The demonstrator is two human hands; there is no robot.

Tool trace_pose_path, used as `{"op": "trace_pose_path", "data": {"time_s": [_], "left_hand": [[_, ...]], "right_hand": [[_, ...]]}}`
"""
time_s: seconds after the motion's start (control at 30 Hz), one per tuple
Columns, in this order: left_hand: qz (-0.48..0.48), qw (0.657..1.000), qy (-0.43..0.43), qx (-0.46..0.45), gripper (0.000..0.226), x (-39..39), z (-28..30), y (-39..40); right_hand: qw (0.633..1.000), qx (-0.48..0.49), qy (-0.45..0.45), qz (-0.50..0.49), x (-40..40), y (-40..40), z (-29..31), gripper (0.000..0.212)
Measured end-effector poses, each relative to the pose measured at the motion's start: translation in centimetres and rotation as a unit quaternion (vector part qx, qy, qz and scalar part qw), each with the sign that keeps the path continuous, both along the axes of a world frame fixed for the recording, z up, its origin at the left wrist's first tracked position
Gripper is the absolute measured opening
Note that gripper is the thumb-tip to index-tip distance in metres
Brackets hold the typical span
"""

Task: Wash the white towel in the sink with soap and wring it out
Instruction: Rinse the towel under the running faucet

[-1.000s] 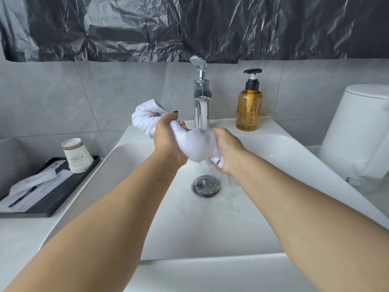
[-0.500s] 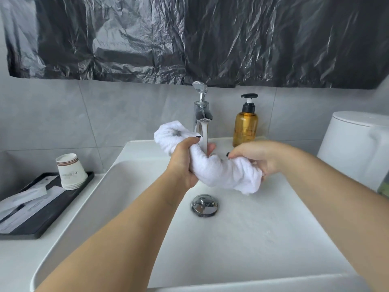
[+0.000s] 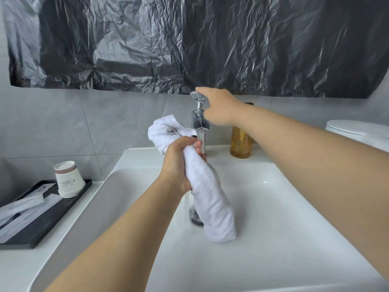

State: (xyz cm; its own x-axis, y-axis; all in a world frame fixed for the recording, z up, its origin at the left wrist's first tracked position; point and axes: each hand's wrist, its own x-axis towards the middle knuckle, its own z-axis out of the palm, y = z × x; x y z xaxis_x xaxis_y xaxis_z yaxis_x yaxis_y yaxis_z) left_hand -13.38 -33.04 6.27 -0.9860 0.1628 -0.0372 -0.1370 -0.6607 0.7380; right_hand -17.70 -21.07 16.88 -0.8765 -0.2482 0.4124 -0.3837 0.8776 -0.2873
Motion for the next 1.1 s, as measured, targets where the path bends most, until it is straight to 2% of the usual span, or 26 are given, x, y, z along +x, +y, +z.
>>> {"op": "trace_pose_path", "data": {"time_s": [0.1,0.23,0.33,0.4,0.47,0.53,0.6,0.67,0.77,0.83,0.9,0.97,1.03,1.1], "left_hand": [[-0.003,1.000,0.006,0.007,0.033,0.5,0.4,-0.4],[0.001,1.000,0.011,-0.013,0.040,0.9,0.7,-1.1],[-0.004,0.999,0.008,-0.037,0.030,1.4,1.7,-1.8],[-0.031,0.997,0.022,-0.071,0.019,1.9,2.4,-2.5],[-0.061,0.988,0.045,-0.131,0.012,2.5,3.1,-3.3],[-0.097,0.973,0.066,-0.197,0.009,3.2,3.8,-3.9],[-0.145,0.948,0.078,-0.271,0.011,3.8,4.6,-4.4],[-0.207,0.911,0.084,-0.348,0.015,4.3,5.2,-4.6],[-0.309,0.832,0.111,-0.448,0.001,5.3,6.2,-4.5],[-0.338,0.792,0.106,-0.497,0.004,5.9,6.6,-4.2],[-0.331,0.753,0.102,-0.559,0.006,6.5,6.6,-3.7],[-0.300,0.724,0.107,-0.612,0.013,7.1,6.3,-3.0],[-0.257,0.709,0.120,-0.645,0.023,7.3,5.8,-2.2],[-0.212,0.696,0.129,-0.674,0.018,7.3,5.2,-1.6]], "right_hand": [[0.999,-0.028,0.018,0.012,-0.7,0.2,-0.6,0.065],[0.996,0.079,0.035,0.022,-0.6,0.6,-0.6,0.062],[0.984,0.177,0.010,0.012,0.6,1.0,-1.0,0.080],[0.980,0.195,0.016,0.036,1.7,1.6,-1.6,0.093],[0.984,0.149,0.070,0.068,3.1,2.2,-2.5,0.104],[0.970,0.119,0.176,0.115,4.6,2.9,-3.3,0.108],[0.932,0.142,0.290,0.163,5.3,3.4,-3.5,0.106],[0.895,0.173,0.359,0.199,5.4,3.6,-3.4,0.102],[0.863,0.197,0.383,0.264,6.1,3.0,-3.8,0.090],[0.850,0.202,0.386,0.297,6.6,2.8,-4.7,0.073],[0.852,0.208,0.373,0.302,7.3,3.1,-5.4,0.065],[0.871,0.236,0.332,0.274,8.2,3.0,-5.6,0.060],[0.898,0.302,0.257,0.192,9.4,2.5,-5.2,0.054],[0.905,0.374,0.171,0.112,10.4,1.9,-5.0,0.046]]}}
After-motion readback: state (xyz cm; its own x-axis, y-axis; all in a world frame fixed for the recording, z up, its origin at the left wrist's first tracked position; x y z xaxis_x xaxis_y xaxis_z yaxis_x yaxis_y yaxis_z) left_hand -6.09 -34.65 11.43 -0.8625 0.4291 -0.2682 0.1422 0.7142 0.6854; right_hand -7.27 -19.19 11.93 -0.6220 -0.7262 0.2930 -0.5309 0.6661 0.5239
